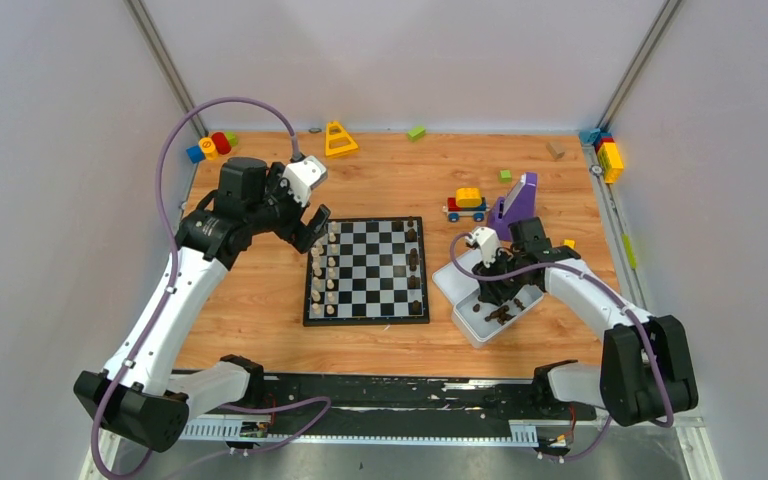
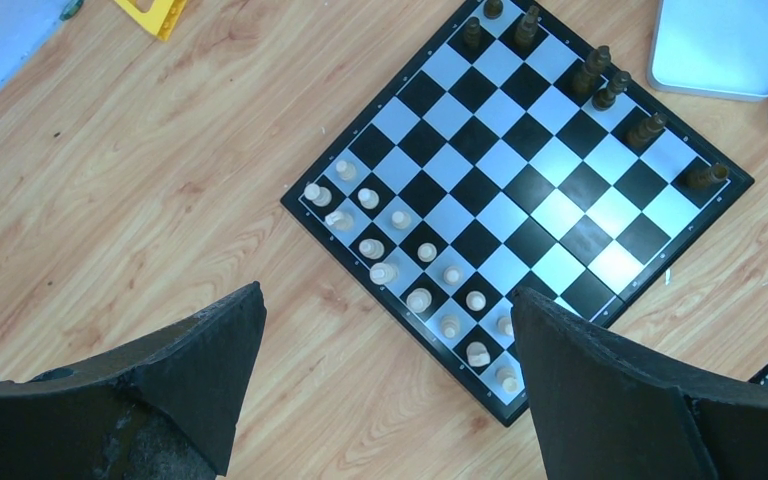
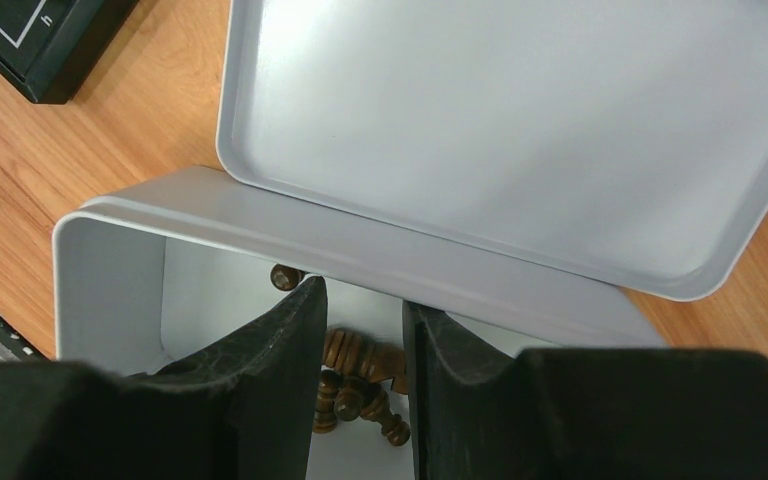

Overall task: Set up the chess pieces on the board
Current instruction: Pick up the chess piece from the storage box.

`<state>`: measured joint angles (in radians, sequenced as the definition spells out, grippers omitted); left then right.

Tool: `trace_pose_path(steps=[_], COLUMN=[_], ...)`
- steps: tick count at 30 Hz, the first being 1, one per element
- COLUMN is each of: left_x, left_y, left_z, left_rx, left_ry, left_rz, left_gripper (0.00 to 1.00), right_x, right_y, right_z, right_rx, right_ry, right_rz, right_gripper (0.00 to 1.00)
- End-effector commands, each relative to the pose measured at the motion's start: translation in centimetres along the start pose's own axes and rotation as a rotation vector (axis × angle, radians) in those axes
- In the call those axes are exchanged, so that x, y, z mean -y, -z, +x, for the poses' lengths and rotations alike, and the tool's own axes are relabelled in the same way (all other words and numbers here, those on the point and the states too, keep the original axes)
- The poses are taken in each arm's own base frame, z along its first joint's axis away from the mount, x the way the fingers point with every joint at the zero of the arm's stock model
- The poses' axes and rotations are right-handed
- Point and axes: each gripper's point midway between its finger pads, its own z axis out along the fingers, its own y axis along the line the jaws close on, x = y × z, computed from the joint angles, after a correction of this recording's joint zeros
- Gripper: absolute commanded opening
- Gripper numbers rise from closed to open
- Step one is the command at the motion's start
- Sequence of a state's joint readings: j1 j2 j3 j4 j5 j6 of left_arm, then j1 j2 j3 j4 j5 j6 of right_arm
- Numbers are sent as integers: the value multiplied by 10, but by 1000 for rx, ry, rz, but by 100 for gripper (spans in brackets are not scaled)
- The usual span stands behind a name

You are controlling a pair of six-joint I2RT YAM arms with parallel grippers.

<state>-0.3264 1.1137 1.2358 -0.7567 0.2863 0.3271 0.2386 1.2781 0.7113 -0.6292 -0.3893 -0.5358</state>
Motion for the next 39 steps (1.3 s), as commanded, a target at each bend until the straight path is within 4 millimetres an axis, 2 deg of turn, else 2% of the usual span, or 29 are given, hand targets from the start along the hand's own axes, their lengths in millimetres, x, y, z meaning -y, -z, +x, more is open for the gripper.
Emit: trace_pose_path(steps=[1, 9, 21, 39], left_x=[-7, -7, -11, -13], left_y=[3, 0, -7, -12], left_z=[-10, -4, 0, 8], left_rx=[47, 31, 7, -10], left_ry=[-34, -39, -42, -54], left_rz=[-30, -30, -34, -45], left_gripper=[100, 100, 100, 100], right_x=[3, 6, 9, 9], right_y=[-2, -4, -9, -16], right_z=[-19, -28, -28, -39], right_rx=[119, 187, 232, 295], right_ry=[99, 143, 178, 213], right_rz=[5, 20, 52, 39], right_gripper=[35, 34, 33, 30])
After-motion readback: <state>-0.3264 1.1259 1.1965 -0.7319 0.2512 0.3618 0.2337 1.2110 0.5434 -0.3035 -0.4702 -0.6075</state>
